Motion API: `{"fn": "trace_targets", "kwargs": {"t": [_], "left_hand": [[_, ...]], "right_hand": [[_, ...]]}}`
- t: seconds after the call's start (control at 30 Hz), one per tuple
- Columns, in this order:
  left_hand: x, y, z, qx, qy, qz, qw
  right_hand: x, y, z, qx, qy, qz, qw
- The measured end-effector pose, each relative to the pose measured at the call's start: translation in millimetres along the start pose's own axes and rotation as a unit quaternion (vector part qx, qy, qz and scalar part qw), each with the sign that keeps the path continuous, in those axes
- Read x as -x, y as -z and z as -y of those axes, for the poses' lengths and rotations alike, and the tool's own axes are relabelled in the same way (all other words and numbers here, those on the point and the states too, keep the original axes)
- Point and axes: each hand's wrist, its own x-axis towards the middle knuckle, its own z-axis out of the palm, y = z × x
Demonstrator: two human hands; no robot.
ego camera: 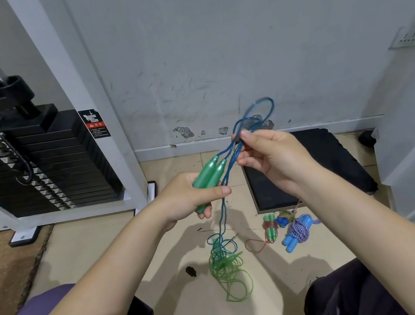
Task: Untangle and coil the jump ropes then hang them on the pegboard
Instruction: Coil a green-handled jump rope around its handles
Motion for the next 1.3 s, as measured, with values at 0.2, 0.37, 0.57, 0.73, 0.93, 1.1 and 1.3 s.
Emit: {"fn": "trace_targets", "kwargs": {"t": [0.2,0.37,0.57,0.73,0.93,1.1,1.3], "left_hand": [[-1,2,-4,0.109,-0.049,-0.053,0.991],[-4,6,-6,0.239,-0.035,-0.092,0.966],[-11,21,-2,0.349,-0.019,-0.220,0.911],[-11,20,6,0.291,0.073,-0.159,0.941],[-6,6,5,0.181,0.088,0.063,0.978],[-4,-5,5,0.081,0.060,0.076,0.992],[-8,-3,3,0.154,0.034,-0.033,0.987]], "right_hand": [[0,5,-7,0.050,-0.074,0.062,0.994],[8,7,-29,0.313,-0.146,0.216,0.913],[14,3,-28,0.424,-0.132,0.189,0.876],[9,-1,-17,0.254,-0.100,0.123,0.954],[2,-5,2,0.052,-0.033,0.040,0.997],[-3,-1,7,0.002,0.006,0.001,1.000],[-7,7,-1,0.086,-0.039,0.023,0.995]]}}
